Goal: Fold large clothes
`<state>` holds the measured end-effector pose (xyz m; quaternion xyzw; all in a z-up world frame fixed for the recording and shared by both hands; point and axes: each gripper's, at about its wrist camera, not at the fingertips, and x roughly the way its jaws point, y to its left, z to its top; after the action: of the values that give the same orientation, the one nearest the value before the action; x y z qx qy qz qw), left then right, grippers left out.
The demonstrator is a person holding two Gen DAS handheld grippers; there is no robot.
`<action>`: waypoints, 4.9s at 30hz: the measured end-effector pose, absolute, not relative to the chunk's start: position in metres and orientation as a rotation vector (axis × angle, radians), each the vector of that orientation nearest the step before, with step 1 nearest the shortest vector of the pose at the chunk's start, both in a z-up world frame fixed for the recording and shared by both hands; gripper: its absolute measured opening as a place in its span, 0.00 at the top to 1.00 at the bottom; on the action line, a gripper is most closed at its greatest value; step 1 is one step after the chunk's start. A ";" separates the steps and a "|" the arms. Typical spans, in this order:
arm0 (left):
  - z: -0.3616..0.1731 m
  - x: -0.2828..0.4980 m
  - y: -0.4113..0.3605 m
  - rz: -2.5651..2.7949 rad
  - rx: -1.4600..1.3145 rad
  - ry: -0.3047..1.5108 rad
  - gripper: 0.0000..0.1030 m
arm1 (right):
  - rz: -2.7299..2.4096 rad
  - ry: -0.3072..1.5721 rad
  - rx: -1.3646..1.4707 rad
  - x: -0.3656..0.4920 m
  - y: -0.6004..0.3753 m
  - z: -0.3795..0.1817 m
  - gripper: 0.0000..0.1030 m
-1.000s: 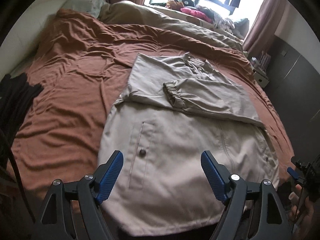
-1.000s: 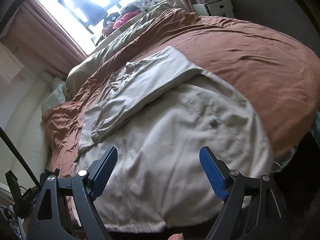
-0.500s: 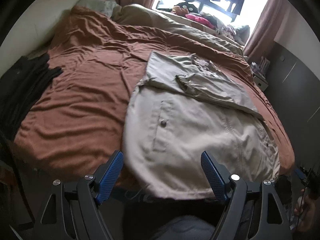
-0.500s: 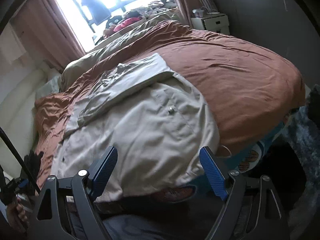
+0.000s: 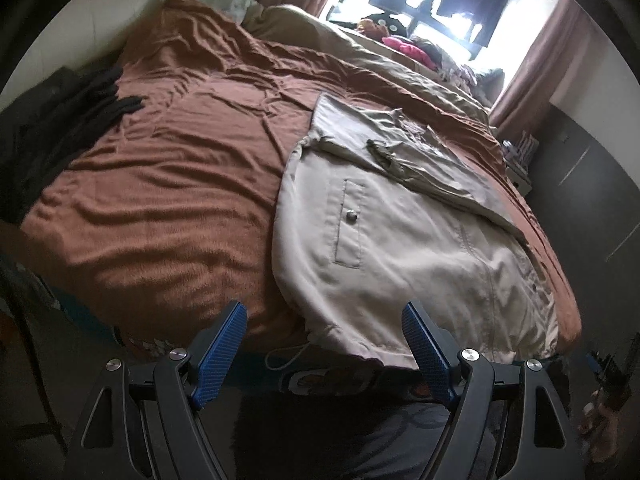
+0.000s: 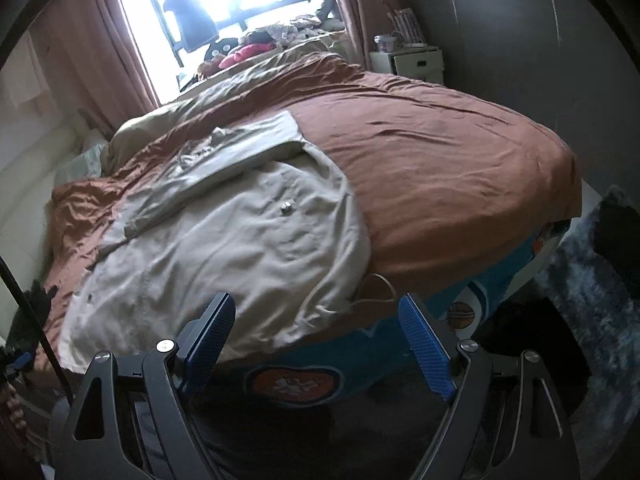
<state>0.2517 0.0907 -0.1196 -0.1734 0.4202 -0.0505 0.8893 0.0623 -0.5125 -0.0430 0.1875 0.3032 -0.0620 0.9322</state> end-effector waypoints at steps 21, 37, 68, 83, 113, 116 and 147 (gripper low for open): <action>-0.184 0.313 0.098 -0.088 -0.359 0.973 0.23 | -0.112 0.718 0.386 0.120 -0.573 -0.081 0.17; -0.200 0.347 0.101 -0.154 -0.388 0.992 0.45 | 0.107 0.749 0.466 0.189 -0.594 -0.099 0.39; -0.212 0.325 0.092 -0.220 -0.635 0.962 0.90 | 0.242 0.749 0.790 0.191 -0.622 -0.131 0.95; -0.120 0.286 0.116 -0.247 -0.683 0.763 0.94 | 0.322 0.539 0.745 0.100 -0.607 -0.037 0.99; 0.031 0.148 0.147 -0.344 -0.639 0.489 0.94 | 0.420 0.369 0.702 -0.033 -0.636 0.005 0.99; 0.034 0.165 0.145 -0.334 -0.641 0.490 0.94 | 0.413 0.372 0.707 -0.017 -0.641 0.009 0.99; -0.028 0.464 0.126 -0.223 -0.593 0.731 0.93 | 0.231 0.524 0.693 0.242 -0.604 0.037 0.99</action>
<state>0.4639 0.1264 -0.0284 -0.2852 0.3516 -0.1074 0.8852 0.2420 -0.6035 0.0371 0.3351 0.2533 0.1119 0.9006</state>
